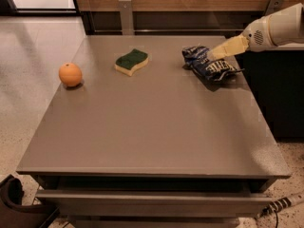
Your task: Move blue chip bag near orange
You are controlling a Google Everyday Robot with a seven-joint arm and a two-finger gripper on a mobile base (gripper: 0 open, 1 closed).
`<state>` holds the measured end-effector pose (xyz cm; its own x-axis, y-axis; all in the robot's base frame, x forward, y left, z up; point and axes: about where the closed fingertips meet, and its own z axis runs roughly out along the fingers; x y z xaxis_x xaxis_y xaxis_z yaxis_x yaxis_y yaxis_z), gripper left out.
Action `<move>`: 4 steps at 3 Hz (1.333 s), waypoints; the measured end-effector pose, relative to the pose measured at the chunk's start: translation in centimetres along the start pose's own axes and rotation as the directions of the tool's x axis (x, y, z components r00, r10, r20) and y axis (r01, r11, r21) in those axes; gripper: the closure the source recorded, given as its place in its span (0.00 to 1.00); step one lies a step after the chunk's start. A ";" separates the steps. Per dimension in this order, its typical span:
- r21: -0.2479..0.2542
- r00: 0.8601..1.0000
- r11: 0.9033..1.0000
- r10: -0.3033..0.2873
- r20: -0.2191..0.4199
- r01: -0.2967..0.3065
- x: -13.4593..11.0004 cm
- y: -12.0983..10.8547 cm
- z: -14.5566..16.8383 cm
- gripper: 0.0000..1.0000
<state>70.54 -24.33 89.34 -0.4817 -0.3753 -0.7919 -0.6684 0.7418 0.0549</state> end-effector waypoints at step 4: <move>-0.028 0.992 0.991 0.128 -0.018 -0.129 5.0 -1.2 6.1 0.39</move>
Offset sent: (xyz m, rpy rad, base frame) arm 0.0239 -0.0042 -0.0840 0.1014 0.0995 -0.0624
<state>72.37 -23.68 81.60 -0.5733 -0.2869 -0.7675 -0.6164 0.7681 0.1734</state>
